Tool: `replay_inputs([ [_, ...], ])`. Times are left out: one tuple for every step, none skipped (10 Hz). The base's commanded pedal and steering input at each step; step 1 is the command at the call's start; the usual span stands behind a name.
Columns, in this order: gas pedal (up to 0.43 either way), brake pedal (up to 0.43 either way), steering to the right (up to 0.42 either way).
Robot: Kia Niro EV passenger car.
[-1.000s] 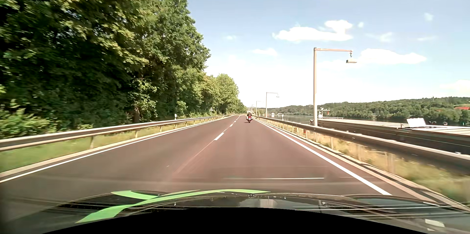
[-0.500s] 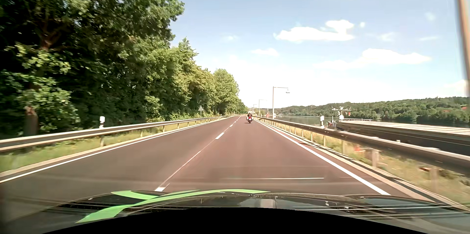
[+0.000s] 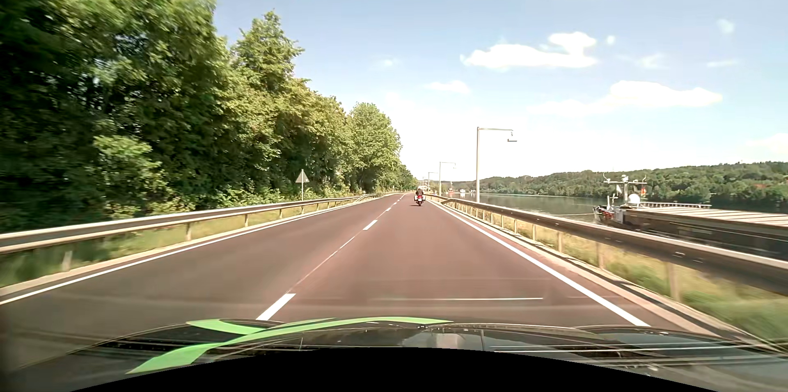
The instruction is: Follow the waypoints while adhering to traffic rules and regulations
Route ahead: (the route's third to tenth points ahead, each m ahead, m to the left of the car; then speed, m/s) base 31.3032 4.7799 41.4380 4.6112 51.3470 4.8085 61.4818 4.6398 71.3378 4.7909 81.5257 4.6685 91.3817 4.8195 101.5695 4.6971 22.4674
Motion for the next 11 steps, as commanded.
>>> replay_inputs([
  [0.177, 0.0, -0.004],
  [0.189, 0.0, -0.004],
  [0.189, 0.0, -0.004],
  [0.189, 0.0, -0.004],
  [0.197, 0.0, -0.004],
  [0.197, 0.0, -0.004],
  [0.209, 0.0, -0.004],
  [0.209, 0.0, -0.004],
  [0.209, 0.0, -0.003],
  [0.22, 0.0, -0.003],
  [0.228, 0.0, -0.003],
])
